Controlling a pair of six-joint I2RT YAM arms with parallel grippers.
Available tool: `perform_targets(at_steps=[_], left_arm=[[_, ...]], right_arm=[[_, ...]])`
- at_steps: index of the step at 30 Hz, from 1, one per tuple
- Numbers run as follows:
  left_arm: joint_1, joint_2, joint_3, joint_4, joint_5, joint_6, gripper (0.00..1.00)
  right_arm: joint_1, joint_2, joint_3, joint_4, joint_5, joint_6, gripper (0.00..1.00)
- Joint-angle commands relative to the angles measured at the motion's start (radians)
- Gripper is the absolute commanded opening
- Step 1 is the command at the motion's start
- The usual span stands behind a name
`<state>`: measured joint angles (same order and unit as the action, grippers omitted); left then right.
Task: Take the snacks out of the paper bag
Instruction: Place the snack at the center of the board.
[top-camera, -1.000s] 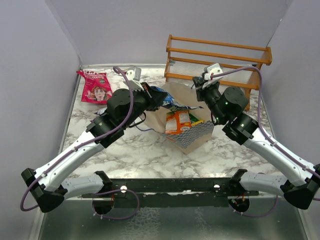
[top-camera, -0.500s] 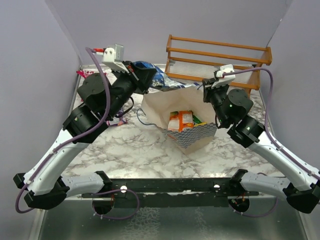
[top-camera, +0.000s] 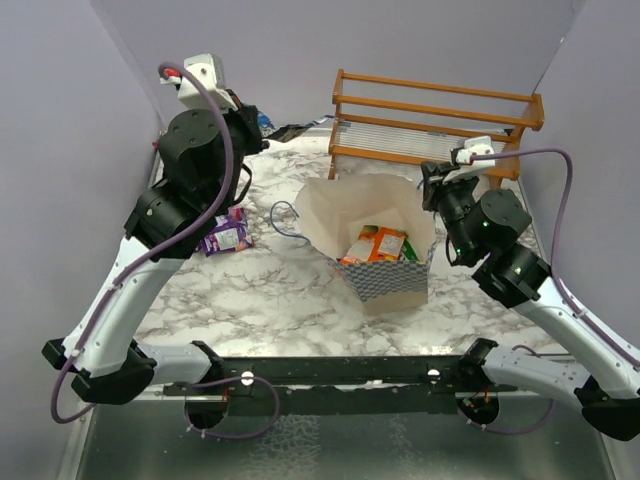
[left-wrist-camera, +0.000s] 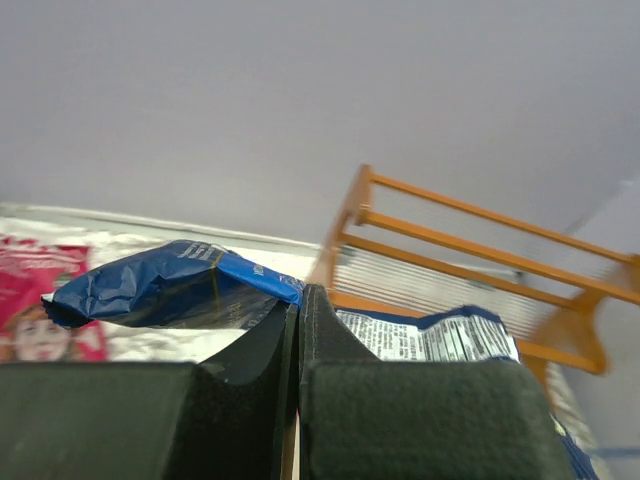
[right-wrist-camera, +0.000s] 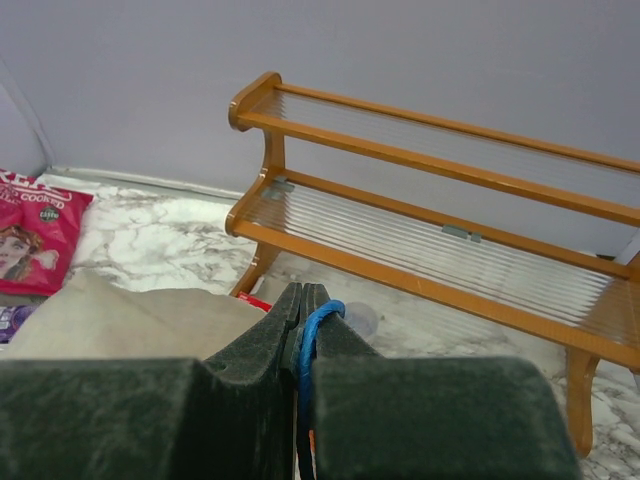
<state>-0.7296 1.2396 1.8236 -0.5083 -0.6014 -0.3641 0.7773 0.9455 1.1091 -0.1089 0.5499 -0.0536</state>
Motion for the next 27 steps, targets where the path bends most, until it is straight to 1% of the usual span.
perform_targets(at_steps=[1, 3, 6, 8, 11, 13, 17, 20, 22, 24, 25, 27], left_arm=[[0.152, 0.02, -0.055, 0.008, -0.005, 0.054, 0.0], [0.245, 0.024, -0.101, 0.023, 0.052, 0.052, 0.0], [0.42, 0.027, -0.203, 0.078, 0.206, 0.023, 0.0], [0.51, 0.039, -0.285, 0.119, 0.322, 0.008, 0.0], [0.612, 0.073, -0.405, 0.182, 0.504, -0.028, 0.0], [0.654, 0.102, -0.481, 0.225, 0.576, -0.041, 0.0], [0.7, 0.139, -0.596, 0.26, 0.569, -0.017, 0.0], [0.739, 0.164, -0.672, 0.277, 0.592, -0.017, 0.0], [0.751, 0.174, -0.726, 0.298, 0.581, -0.007, 0.0], [0.763, 0.181, -0.77, 0.326, 0.592, 0.005, 0.0], [0.768, 0.186, -0.782, 0.336, 0.6, 0.007, 0.0], [0.771, 0.203, -0.777, 0.326, 0.613, 0.01, 0.0]], right_arm=[[0.004, -0.05, 0.002, 0.052, 0.0, -0.038, 0.02], [0.004, -0.058, 0.005, 0.05, -0.003, -0.047, 0.02], [0.004, -0.067, 0.009, 0.038, -0.006, -0.051, 0.02], [0.004, -0.07, 0.009, 0.033, -0.012, -0.05, 0.02], [0.004, -0.069, 0.019, 0.026, -0.026, -0.055, 0.02], [0.004, -0.065, 0.035, 0.021, -0.023, -0.057, 0.02], [0.004, -0.034, 0.079, -0.014, -0.049, -0.101, 0.02], [0.004, 0.029, 0.147, -0.035, 0.015, -0.145, 0.02], [0.002, 0.068, 0.179, -0.037, 0.023, -0.196, 0.02], [0.001, 0.084, 0.163, 0.039, 0.005, -0.291, 0.02], [0.0, 0.096, 0.172, 0.049, -0.002, -0.337, 0.02], [-0.014, 0.126, 0.219, 0.023, -0.02, -0.37, 0.02]])
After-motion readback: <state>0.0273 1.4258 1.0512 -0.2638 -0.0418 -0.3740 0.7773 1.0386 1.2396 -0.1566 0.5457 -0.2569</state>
